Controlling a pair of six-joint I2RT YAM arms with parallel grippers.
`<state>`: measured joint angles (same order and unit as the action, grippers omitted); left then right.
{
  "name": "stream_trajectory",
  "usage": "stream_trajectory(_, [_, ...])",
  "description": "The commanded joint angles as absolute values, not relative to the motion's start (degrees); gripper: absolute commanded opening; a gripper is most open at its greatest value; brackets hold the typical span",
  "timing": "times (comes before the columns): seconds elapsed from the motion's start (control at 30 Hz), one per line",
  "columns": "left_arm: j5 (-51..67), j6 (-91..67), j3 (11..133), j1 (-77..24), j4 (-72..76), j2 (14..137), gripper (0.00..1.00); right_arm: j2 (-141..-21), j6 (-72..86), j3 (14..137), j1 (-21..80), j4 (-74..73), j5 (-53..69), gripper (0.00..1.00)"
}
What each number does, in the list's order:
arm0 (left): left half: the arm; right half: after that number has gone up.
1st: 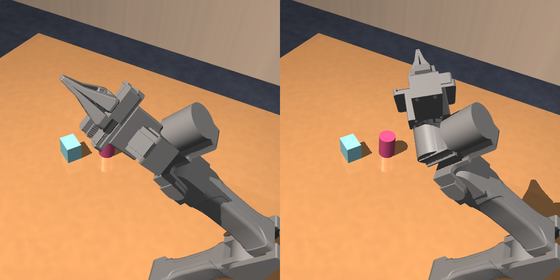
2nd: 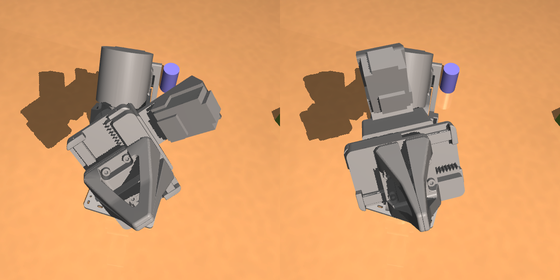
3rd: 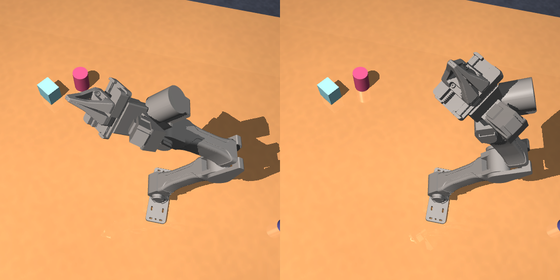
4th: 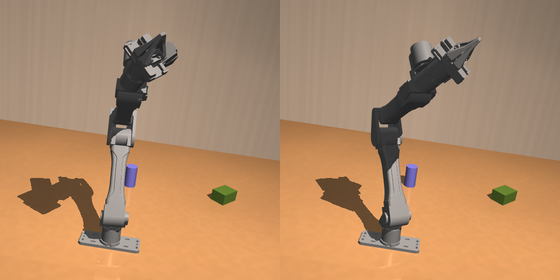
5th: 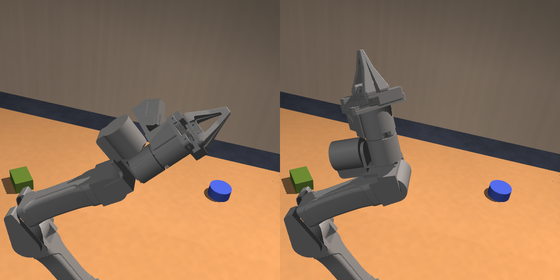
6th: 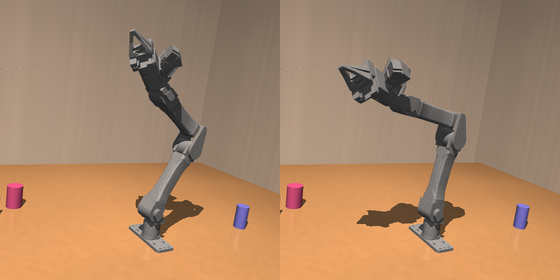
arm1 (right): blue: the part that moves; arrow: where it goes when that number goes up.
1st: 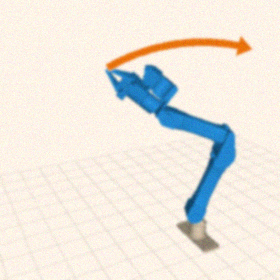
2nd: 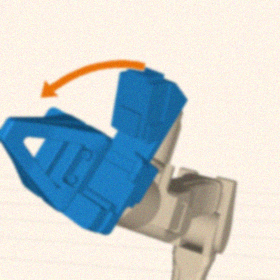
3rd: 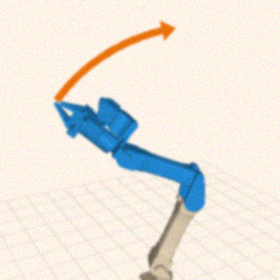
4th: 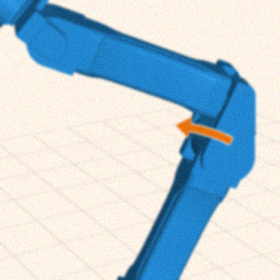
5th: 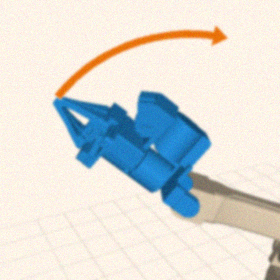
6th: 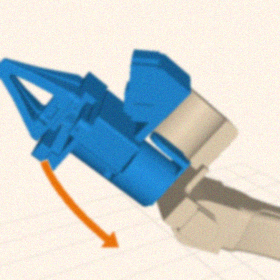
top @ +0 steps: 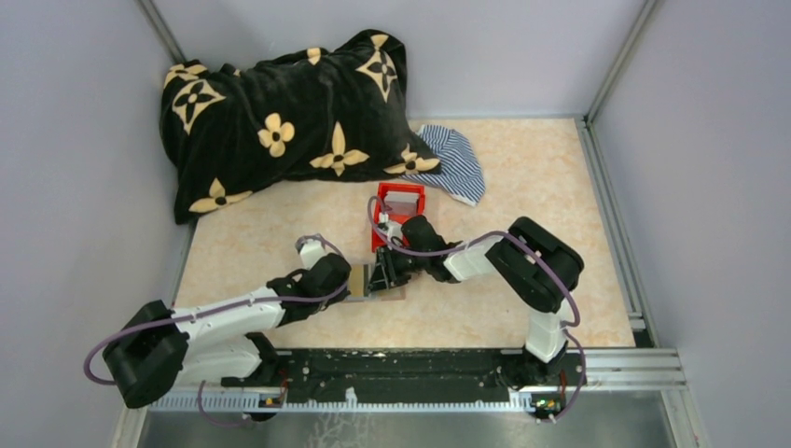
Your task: Take the credit cards out of the card holder
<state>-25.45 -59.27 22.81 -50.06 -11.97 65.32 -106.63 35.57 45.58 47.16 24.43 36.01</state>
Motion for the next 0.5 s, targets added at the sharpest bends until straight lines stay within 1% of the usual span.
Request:
stream_trajectory(0.0, [-22.5, -59.17, 20.62, -50.0, -16.26, 66.21, 0.0, -101.85, 33.08, 45.7, 46.71, 20.6, 32.43, 0.33])
stream_trajectory(0.23, [-22.86, -56.03, 26.32, -49.97, -22.81, 56.39, 0.0, -102.05, 32.63, 45.46, 46.68, 19.89, 31.7, 0.33])
stream_trajectory(0.3, [-21.6, -52.7, 25.88, -49.97, -19.23, 53.08, 0.0, -102.25, 32.95, 45.03, 46.72, 20.61, 31.65, 0.33])
stream_trajectory(0.37, [-17.85, -49.57, 23.68, -49.36, -12.86, 50.46, 0.0, -102.38, 33.05, 44.83, 46.67, 20.9, 31.5, 0.33])
stream_trajectory(0.47, [-8.22, -48.09, 19.02, -46.47, -2.55, 49.58, 0.0, -102.25, 32.94, 44.89, 46.68, 20.76, 31.34, 0.3])
